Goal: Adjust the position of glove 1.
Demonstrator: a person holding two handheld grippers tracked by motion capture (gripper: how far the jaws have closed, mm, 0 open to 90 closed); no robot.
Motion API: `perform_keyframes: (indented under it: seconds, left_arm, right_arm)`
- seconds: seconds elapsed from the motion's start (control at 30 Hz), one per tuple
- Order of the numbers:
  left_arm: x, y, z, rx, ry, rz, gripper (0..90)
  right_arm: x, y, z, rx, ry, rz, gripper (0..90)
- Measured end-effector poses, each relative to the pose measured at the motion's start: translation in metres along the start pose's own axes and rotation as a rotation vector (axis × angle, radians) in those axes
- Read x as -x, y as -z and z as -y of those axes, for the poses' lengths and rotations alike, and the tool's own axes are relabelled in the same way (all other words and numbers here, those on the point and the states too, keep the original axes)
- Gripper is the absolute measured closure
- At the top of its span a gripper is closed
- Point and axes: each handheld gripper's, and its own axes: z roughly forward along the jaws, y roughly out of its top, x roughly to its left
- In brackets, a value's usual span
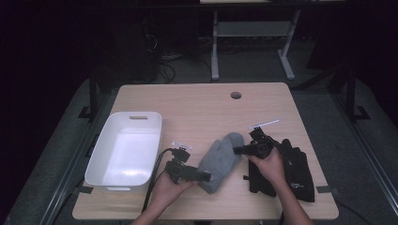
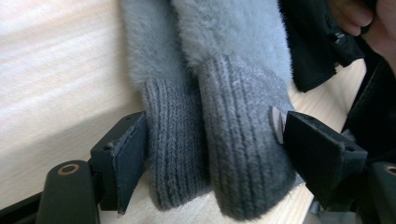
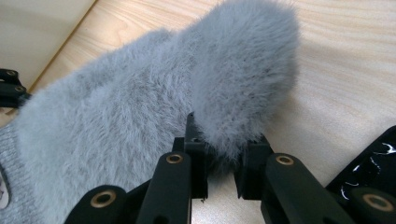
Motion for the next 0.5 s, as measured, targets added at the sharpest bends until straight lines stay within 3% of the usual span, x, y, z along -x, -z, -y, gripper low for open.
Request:
perform_keyframes:
  seconds: [0.17,0.3,0.5]
  left_arm:
    - [-0.0075,-0.0010,-0.0016,-0.016,0.054,0.065,31.5]
    - [-0.0087,0.0010,-0.0014,-0.012,0.041,0.072,39.9]
    - [-0.0095,0.0031,0.0008,0.016,0.043,0.100,45.5]
  right_arm:
    - [0.0010,-0.0004,0.0013,0.009,-0.008,-0.006,77.3]
    - [0.0002,-0.0005,0.0014,0.014,-0.006,-0.004,77.3]
    - [-0.0014,0.0026,0.0001,0.028,-0.010,-0.017,77.3]
